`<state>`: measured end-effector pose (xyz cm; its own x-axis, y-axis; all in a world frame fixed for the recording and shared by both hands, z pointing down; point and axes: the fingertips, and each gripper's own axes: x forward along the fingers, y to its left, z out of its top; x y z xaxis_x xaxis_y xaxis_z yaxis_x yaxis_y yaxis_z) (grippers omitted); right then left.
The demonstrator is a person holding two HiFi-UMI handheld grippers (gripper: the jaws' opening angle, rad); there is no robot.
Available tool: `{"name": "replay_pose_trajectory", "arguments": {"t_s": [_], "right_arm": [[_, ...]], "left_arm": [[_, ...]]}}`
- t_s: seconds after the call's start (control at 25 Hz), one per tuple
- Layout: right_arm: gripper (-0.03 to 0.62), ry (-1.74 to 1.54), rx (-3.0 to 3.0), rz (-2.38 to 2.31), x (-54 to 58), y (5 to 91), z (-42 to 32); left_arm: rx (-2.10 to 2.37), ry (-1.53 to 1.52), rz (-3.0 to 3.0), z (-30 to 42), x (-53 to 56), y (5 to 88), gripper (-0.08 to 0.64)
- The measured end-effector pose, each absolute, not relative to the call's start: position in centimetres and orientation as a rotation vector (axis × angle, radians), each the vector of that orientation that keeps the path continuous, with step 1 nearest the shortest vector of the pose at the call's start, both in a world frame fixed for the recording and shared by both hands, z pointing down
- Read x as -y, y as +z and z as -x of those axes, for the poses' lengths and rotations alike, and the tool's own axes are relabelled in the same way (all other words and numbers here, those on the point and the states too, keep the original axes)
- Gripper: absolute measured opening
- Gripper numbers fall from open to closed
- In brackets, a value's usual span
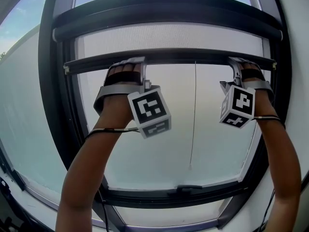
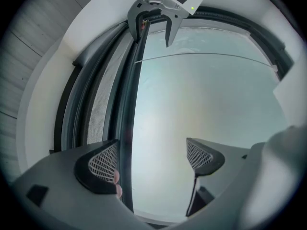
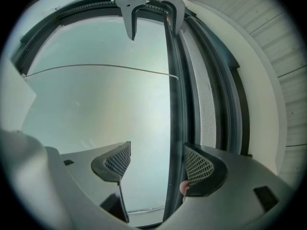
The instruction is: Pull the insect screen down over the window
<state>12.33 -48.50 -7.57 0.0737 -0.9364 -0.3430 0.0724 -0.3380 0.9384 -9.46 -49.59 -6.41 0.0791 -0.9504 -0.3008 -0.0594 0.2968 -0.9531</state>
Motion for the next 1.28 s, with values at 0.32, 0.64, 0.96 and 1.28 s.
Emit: {"name": "replay_pose_trajectory", "arguments": {"t_s": [0.32,0.64,0.96,1.28], "right_arm": [[0.328,-1.378,0.965,-1.402,48.3,-6.0,-12.5],[0.328,-1.350,0.987,-1.326,47.7,-1.2,-12.3],[0.328,-1.320,1.034,-1.284,47.6,2.4,-12.2],[0.328,-1.306,1.068,-1.247,47.3,5.5,-12.0]], "left_arm": [[-1.299,-0.935,1.077,9.4,49.5,-4.9,0.431],[-1.292,-1.024,1.151,9.5,48.8,-0.1,0.431],[-1.324,-1.059,1.177,9.5,48.9,3.4,0.431],[-1.278,-1.125,1.221,9.7,48.5,6.8,0.431]]}}
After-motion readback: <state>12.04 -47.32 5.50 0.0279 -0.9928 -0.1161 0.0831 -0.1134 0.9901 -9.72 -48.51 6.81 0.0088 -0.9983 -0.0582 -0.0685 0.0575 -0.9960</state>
